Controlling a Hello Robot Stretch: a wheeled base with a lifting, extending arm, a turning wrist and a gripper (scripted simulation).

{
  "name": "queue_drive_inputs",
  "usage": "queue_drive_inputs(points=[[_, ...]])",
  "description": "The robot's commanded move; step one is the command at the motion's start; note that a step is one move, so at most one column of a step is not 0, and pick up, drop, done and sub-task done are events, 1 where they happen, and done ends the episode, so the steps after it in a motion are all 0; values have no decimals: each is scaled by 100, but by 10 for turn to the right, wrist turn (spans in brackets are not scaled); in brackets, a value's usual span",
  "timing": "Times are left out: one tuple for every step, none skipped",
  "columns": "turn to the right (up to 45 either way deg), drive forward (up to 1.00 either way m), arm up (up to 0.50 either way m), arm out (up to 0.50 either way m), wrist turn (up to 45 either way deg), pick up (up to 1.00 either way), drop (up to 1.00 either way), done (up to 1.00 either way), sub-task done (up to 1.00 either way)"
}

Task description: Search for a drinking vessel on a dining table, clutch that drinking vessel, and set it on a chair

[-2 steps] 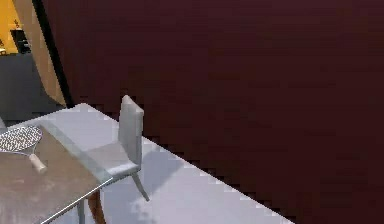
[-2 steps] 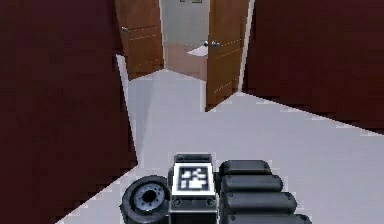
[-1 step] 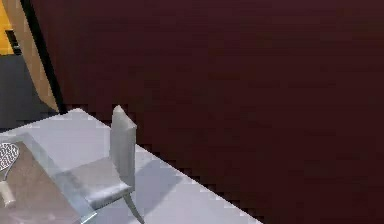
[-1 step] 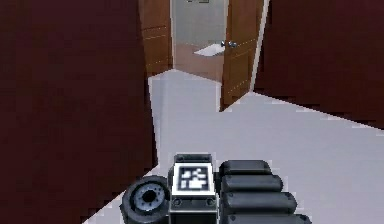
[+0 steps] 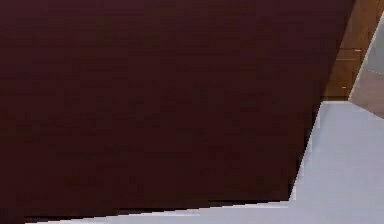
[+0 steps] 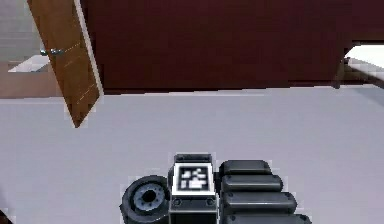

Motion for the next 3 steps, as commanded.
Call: queue_drive_inputs(points=[[450,0,0,0,0,0,0,0,0],[0,20,0,0,0,0,0,0,0],[450,0,0,0,0,0,0,0,0]])
